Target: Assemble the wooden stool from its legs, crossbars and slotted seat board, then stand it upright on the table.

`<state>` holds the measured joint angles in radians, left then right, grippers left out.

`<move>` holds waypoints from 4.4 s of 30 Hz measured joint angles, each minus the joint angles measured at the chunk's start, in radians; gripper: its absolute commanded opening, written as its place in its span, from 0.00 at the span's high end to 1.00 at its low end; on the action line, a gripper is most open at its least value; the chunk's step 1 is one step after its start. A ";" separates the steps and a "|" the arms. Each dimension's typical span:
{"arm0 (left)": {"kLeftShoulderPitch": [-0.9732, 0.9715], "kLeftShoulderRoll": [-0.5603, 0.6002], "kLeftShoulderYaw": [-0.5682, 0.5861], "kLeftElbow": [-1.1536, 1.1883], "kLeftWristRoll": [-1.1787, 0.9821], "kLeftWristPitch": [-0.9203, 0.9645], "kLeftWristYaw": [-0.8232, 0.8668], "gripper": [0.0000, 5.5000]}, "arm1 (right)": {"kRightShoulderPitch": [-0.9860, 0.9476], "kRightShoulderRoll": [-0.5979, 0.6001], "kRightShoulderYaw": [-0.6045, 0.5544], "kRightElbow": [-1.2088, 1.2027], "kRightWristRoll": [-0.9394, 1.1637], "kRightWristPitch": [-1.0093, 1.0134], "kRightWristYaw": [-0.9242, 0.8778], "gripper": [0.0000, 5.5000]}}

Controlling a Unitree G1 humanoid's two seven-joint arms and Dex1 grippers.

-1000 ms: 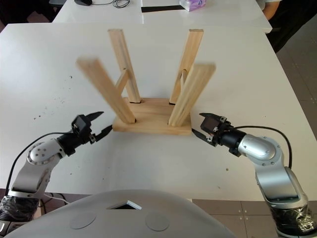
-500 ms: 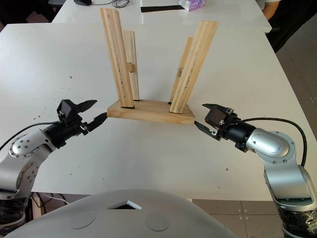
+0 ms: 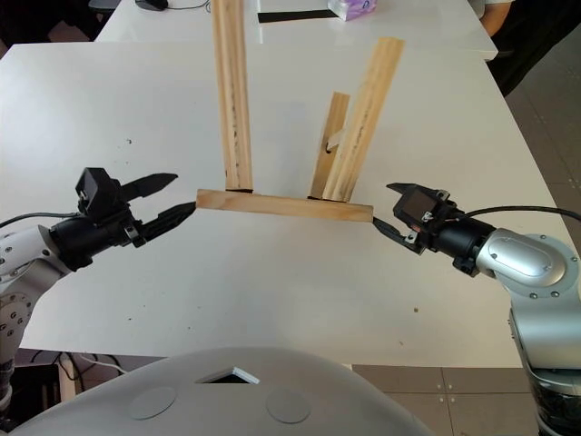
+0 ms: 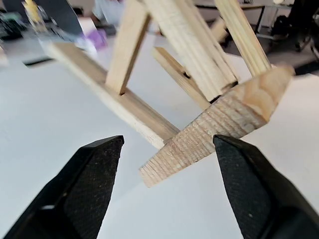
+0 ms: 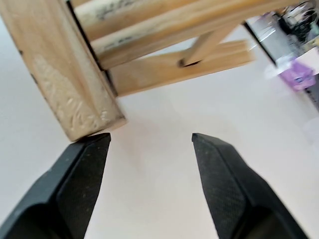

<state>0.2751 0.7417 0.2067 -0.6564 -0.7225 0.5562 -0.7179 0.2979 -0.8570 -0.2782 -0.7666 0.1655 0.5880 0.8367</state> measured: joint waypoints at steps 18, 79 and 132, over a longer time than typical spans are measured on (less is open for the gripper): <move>0.060 0.171 0.105 0.042 -0.101 0.064 -0.359 0.39 | 0.023 -0.055 -0.082 -0.047 0.114 0.038 0.138 0.45; -0.105 -0.044 -0.327 0.658 0.445 -0.633 -0.549 0.66 | -0.137 0.067 0.425 0.546 0.144 -0.323 0.320 0.68; -0.829 0.720 -0.832 0.576 -1.194 0.857 -0.485 0.72 | -0.558 -0.556 0.719 0.566 1.793 0.669 0.291 0.71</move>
<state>-0.5543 1.4616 -0.6256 -0.0802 -1.9164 1.4127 -1.2029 -0.2597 -1.4134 0.4408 -0.2010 1.9588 1.2571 1.1279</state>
